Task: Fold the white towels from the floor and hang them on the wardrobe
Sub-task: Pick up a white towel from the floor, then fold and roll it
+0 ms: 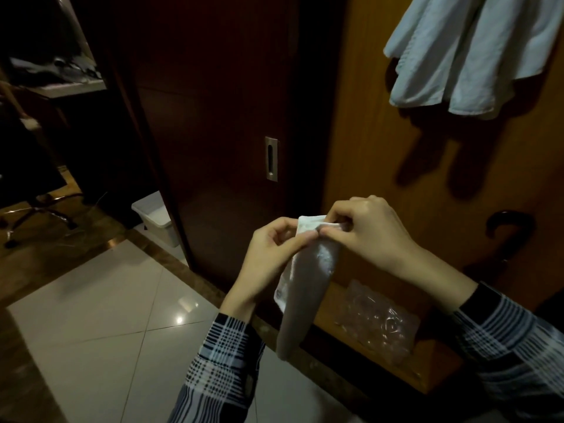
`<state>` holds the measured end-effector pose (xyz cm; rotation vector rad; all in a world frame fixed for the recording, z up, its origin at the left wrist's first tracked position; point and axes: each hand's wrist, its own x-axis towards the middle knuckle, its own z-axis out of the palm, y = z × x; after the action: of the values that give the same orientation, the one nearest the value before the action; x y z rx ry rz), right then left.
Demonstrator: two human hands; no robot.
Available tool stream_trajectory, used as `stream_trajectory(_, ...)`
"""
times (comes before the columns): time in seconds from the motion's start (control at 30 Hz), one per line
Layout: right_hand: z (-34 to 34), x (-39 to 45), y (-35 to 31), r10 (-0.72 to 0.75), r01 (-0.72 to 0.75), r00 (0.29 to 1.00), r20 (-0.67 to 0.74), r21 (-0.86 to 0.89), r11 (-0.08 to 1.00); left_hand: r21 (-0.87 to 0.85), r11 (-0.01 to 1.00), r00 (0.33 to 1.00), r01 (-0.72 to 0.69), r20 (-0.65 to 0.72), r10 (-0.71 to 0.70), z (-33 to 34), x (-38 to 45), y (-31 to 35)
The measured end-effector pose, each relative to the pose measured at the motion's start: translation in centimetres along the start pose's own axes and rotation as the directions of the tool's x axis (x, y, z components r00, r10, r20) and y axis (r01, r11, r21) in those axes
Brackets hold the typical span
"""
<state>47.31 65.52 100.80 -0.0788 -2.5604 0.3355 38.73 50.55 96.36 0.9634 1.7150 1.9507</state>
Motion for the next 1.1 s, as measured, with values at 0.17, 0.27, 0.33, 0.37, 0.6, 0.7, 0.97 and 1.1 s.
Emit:
stream_trajectory(0.17,0.5,-0.1,1.0,0.006,0.006,0.997,-0.073,0.164,0.986,0.002,0.999,0.998,-0.052,-0.027,0.052,0.0,0.2,0.1)
stream_trajectory(0.27,0.4,-0.3,1.5,0.093,-0.109,0.994,0.062,0.360,0.926,-0.013,0.995,0.994,-0.100,-0.045,0.100,0.0,0.1,0.0)
stream_trajectory(0.33,0.5,-0.6,1.7,0.121,-0.169,0.985,0.124,0.531,0.830,0.000,0.992,0.991,-0.128,-0.045,0.128,0.1,0.0,0.0)
stream_trajectory(0.37,0.5,-0.7,1.8,0.129,-0.176,0.984,0.123,0.583,0.793,0.004,0.990,0.989,-0.142,-0.042,0.142,0.1,-0.1,0.1)
stream_trajectory(0.6,-0.6,0.4,0.4,0.039,-0.157,0.985,0.170,0.762,0.628,-0.003,0.998,0.975,-0.064,0.212,0.063,0.1,0.2,0.1)
stream_trajectory(0.7,-0.8,1.1,0.1,0.061,-0.185,0.981,0.185,0.789,0.586,-0.031,0.996,0.935,-0.088,0.342,0.094,1.0,0.1,0.3)
stream_trajectory(0.97,-0.3,1.0,0.3,0.193,-0.245,0.965,0.178,0.875,0.418,-0.169,0.986,0.942,-0.015,0.329,0.071,2.1,-0.8,-0.8)
stream_trajectory(1.1,-0.1,1.2,0.9,0.206,-0.272,0.958,0.202,0.867,0.418,-0.178,0.983,0.941,0.041,0.338,0.022,2.2,-0.6,-1.7)
